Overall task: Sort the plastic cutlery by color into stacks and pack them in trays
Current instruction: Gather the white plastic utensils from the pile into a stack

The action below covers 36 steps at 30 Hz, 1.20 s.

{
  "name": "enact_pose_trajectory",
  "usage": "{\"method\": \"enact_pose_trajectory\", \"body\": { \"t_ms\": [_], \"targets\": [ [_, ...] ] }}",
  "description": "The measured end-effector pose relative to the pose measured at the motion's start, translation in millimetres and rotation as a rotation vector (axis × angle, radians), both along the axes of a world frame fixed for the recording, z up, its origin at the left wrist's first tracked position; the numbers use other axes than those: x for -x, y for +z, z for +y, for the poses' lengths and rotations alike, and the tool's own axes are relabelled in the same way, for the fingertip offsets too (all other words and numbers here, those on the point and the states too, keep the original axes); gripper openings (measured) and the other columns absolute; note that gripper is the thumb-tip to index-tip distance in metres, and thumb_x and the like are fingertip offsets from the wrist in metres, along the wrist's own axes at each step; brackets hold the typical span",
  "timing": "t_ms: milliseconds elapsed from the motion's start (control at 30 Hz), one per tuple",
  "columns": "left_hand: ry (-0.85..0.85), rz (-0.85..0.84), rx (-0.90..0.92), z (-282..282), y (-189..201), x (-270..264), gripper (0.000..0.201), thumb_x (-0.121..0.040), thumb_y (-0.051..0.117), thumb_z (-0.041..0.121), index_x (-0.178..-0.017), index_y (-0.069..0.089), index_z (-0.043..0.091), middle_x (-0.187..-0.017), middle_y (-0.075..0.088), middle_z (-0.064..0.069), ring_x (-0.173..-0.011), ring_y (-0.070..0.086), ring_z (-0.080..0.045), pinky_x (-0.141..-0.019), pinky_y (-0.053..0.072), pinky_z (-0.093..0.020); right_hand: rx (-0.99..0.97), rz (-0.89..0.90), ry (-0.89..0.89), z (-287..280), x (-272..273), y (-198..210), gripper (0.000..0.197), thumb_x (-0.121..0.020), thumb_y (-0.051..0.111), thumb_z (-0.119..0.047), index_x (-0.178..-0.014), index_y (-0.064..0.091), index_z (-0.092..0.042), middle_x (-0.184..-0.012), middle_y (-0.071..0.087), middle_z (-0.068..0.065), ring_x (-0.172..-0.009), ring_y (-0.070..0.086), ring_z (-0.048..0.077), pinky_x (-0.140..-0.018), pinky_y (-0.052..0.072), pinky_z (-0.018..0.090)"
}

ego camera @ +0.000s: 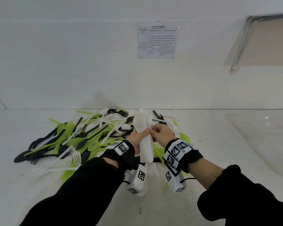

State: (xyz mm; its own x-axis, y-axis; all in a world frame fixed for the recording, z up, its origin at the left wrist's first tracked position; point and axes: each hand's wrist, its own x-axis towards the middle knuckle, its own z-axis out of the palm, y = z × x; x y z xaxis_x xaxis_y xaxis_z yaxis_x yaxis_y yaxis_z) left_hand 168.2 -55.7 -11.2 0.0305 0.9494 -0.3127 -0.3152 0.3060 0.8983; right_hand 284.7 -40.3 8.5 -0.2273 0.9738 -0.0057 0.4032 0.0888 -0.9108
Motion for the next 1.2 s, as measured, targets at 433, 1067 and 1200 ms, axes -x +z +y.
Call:
{"method": "enact_pose_trajectory", "body": {
  "t_ms": [433, 1067, 1200],
  "targets": [
    [0.098, -0.044, 0.104, 23.6, -3.4, -2.9, 0.011, -0.086, 0.063, 0.004, -0.078, 0.057, -0.001, -0.052, 0.06, -0.007, -0.045, 0.059, -0.018, -0.048, 0.054, -0.028, 0.096, -0.399, 0.007, 52.3, -27.1, 3.8, 0.024, -0.091, 0.05, -0.016, -0.106, 0.067, -0.012, -0.101, 0.062, 0.006, -0.088, 0.058, 0.019, -0.069, 0.046, 0.023],
    [0.206, 0.01, 0.107, 59.2, 2.5, 17.9, 0.017, -0.086, 0.062, 0.003, -0.072, 0.054, -0.001, -0.045, 0.058, -0.009, -0.039, 0.059, -0.018, -0.045, 0.055, -0.027, -0.073, -1.143, 0.304, 124.0, -49.9, -19.8, 0.035, -0.089, 0.046, -0.008, -0.12, 0.058, -0.018, -0.124, 0.052, 0.014, -0.118, 0.05, 0.031, -0.097, 0.039, 0.032],
    [0.206, 0.006, 0.106, 54.7, 2.3, 17.5, 0.016, -0.087, 0.062, 0.002, -0.074, 0.054, -0.001, -0.043, 0.058, -0.008, -0.037, 0.058, -0.017, -0.043, 0.054, -0.025, -0.169, -1.197, 0.295, 125.0, -56.6, -25.9, 0.019, -0.084, 0.052, -0.012, -0.101, 0.061, -0.015, -0.095, 0.047, 0.002, -0.115, 0.051, 0.029, -0.079, 0.04, 0.033]
  ]
}}
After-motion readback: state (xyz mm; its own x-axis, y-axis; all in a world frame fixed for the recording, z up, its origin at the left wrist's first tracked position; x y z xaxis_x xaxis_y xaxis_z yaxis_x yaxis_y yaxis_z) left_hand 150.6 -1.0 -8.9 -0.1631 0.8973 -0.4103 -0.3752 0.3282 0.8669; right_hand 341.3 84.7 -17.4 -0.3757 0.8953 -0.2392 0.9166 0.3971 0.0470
